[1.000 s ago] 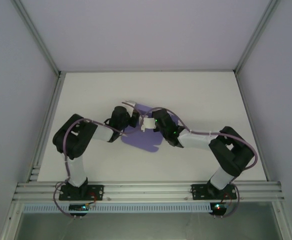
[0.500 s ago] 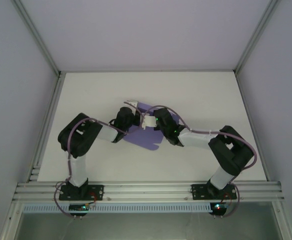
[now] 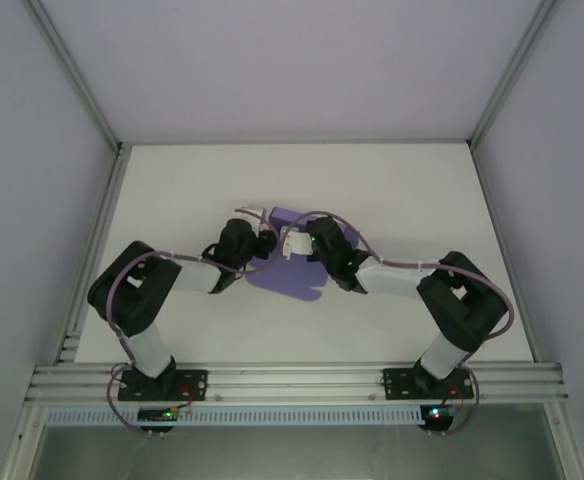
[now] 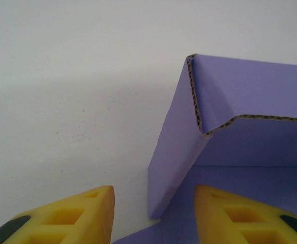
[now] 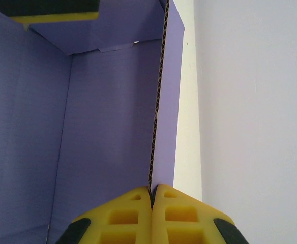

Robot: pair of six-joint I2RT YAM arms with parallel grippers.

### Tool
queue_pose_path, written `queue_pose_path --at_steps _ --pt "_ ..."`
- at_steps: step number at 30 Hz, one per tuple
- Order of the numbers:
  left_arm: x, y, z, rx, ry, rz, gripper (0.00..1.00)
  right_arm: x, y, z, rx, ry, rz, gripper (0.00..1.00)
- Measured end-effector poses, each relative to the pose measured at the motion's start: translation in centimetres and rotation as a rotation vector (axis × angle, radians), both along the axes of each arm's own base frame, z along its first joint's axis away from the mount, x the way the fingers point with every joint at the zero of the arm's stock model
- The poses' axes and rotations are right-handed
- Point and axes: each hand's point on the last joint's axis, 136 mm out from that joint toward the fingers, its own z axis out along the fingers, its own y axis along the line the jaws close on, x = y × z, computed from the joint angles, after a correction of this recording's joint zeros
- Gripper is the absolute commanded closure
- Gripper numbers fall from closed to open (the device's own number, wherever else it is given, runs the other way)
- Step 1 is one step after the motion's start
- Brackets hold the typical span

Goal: Assemble paper box

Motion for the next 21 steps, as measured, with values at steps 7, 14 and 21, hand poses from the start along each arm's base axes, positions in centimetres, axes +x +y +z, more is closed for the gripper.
queue_pose_path --at_steps 7,14,21 --pt "1.4 -0.3 -0.9 0.012 0.007 0.036 0.62 0.0 0.0 0.0 -0.001 -0.001 -0.001 1.0" --pt "2.6 -1.3 -1.2 -0.007 -0.006 0.03 0.64 0.0 0.0 0.0 0.002 0.0 -0.004 1.0" --pt "3.5 -2.6 -0.5 -0.033 -0.038 -0.007 0.93 0.0 0.0 0.0 0.004 0.002 -0.006 1.0"
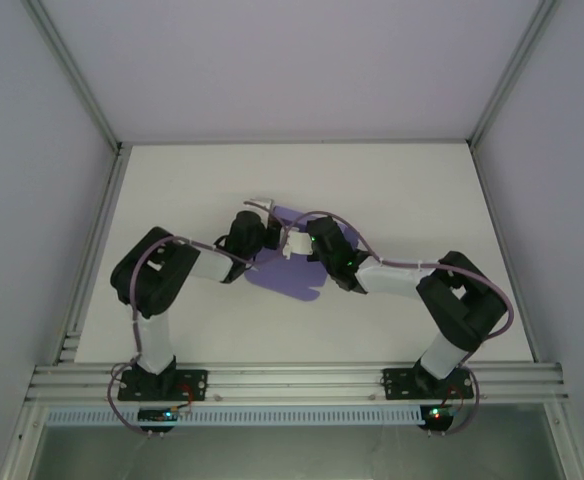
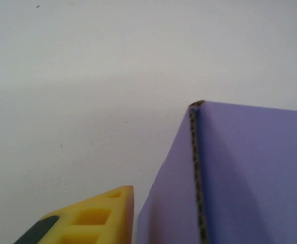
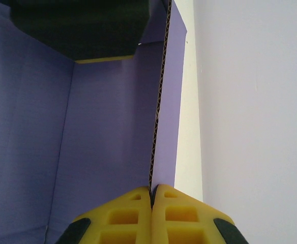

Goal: Assemble paper box

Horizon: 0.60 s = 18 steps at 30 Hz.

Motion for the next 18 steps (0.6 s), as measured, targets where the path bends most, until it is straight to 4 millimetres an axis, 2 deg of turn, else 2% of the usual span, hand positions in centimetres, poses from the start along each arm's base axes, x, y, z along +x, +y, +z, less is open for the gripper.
queue_pose_path --at_steps 1,7,10,14,15,16,17,18 --pt "0.1 -0.2 0.0 0.006 -0.007 -0.008 1.0 0.0 0.0 0.0 0.0 0.0 0.0 1.0" --pt "0.3 -0.4 0.0 0.036 -0.032 -0.005 1.0 0.3 -0.3 0.0 0.008 0.002 -0.019 0.98" --pt "0.3 -0.3 0.0 0.04 -0.034 0.004 1.0 0.4 -0.5 0.0 0.03 0.01 -0.032 0.62" --pt "0.5 0.3 -0.1 0.049 -0.039 0.039 1.0 -0.1 -1.0 -0.7 0.051 0.057 -0.045 0.37" --pt "0.5 0.5 -0.1 0.049 -0.039 0.05 1.0 -0.4 -1.2 -0.6 0.066 0.068 -0.05 0.2" --pt "0.5 0.7 -0.1 0.046 -0.037 0.069 1.0 -0.8 -1.5 -0.2 0.091 0.078 -0.057 0.08" --pt "0.4 1.0 -0.1 0.044 -0.036 0.083 1.0 -1.2 -1.7 0.4 0.118 0.085 -0.063 0.02" --pt "0.3 1.3 -0.1 0.042 -0.03 0.098 1.0 -1.6 -2.1 1.3 0.158 0.086 -0.071 0.02"
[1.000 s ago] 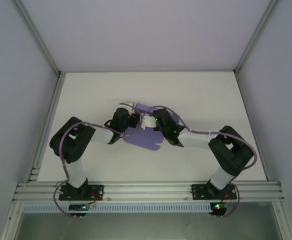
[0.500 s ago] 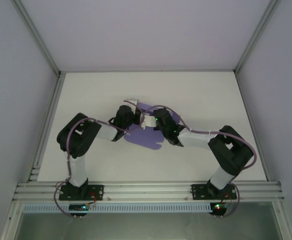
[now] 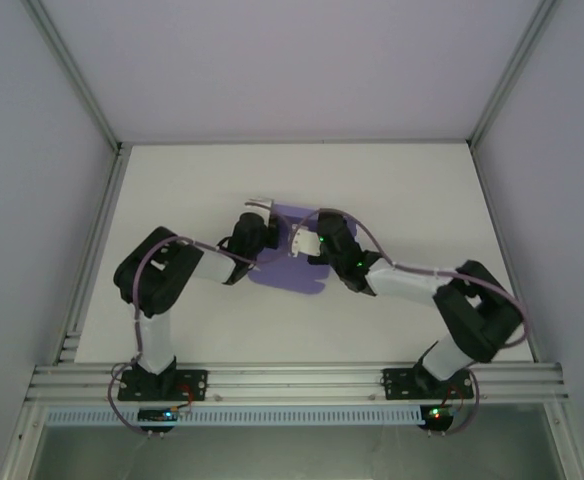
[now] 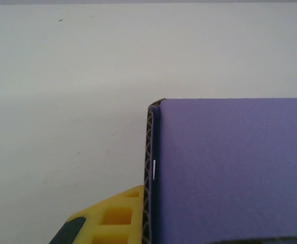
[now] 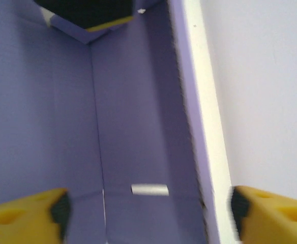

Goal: Assemble paper box

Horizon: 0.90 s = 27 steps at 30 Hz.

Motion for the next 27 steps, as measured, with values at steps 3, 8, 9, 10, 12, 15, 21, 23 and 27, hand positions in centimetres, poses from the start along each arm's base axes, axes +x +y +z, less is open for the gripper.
queue_pose_path --at_steps 3,8,9,10,12,15,21,23,27 --pt "-0.5 0.9 0.2 -0.009 0.043 0.038 1.0 -1.3 -1.0 3.8 0.171 -0.018 -0.035 0.02" --pt "-1.2 1.3 2.8 -0.04 0.081 0.049 1.0 -2.1 -4.9 12.1 0.552 -0.094 -0.157 0.01" --pt "-1.4 1.2 3.8 -0.058 0.074 0.044 1.0 -1.8 -6.2 13.5 0.626 -0.101 -0.198 0.01" --pt "-1.5 1.2 4.5 -0.073 0.067 0.04 1.0 -1.4 -7.4 14.5 0.685 -0.103 -0.238 0.01" --pt "-1.6 1.0 5.7 -0.1 0.053 0.032 1.0 -0.3 -9.3 15.7 0.774 -0.089 -0.315 0.01" --pt "-1.8 0.9 6.2 -0.112 0.054 0.023 1.0 1.5 -10.4 16.0 0.831 -0.04 -0.387 0.01" --pt "-2.4 1.0 5.4 -0.093 0.09 0.025 1.0 3.8 -8.4 12.4 0.815 0.123 -0.416 0.01" --pt "-2.6 1.1 5.1 -0.088 0.103 0.027 1.0 4.0 -8.0 10.6 0.792 0.176 -0.423 0.01" --pt "-2.8 1.2 4.6 -0.077 0.123 0.029 1.0 4.1 -7.1 8.2 0.762 0.249 -0.415 0.01"
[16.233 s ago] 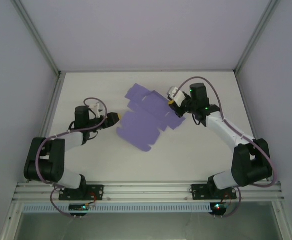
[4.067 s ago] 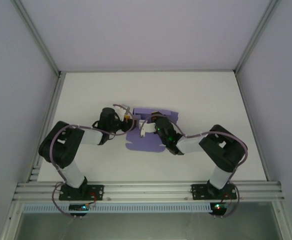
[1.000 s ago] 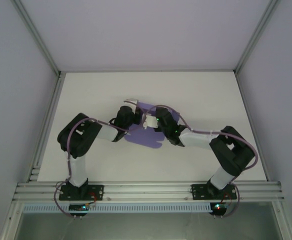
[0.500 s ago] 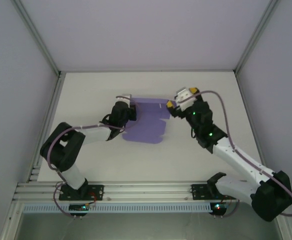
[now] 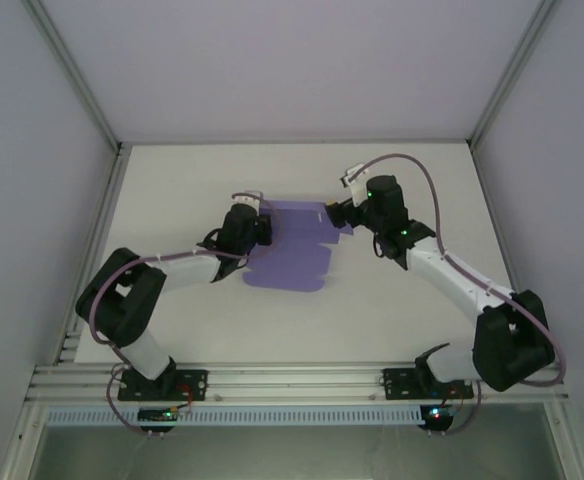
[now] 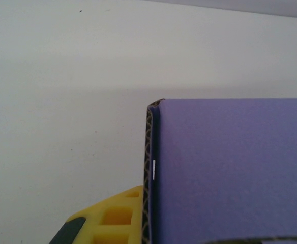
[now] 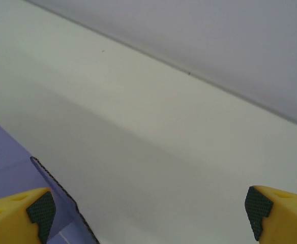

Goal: Assemble paper box

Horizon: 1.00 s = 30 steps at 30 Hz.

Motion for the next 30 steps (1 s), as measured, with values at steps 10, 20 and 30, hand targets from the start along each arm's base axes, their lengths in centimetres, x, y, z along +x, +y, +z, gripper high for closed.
queue_pose_path --at_steps 10,20,30 --pt "-0.1 -0.1 0.3 -0.007 0.0 -0.008 1.0 0.6 2.8 -2.8 0.044 0.056 0.077 0.01" --pt "0.2 0.5 0.4 -0.048 0.015 0.035 1.0 2.5 4.6 -2.0 0.117 -0.176 -0.068 0.01" --pt "0.5 0.6 1.6 -0.064 0.006 0.056 1.0 0.0 2.3 -1.3 0.121 -0.125 -0.116 0.01"
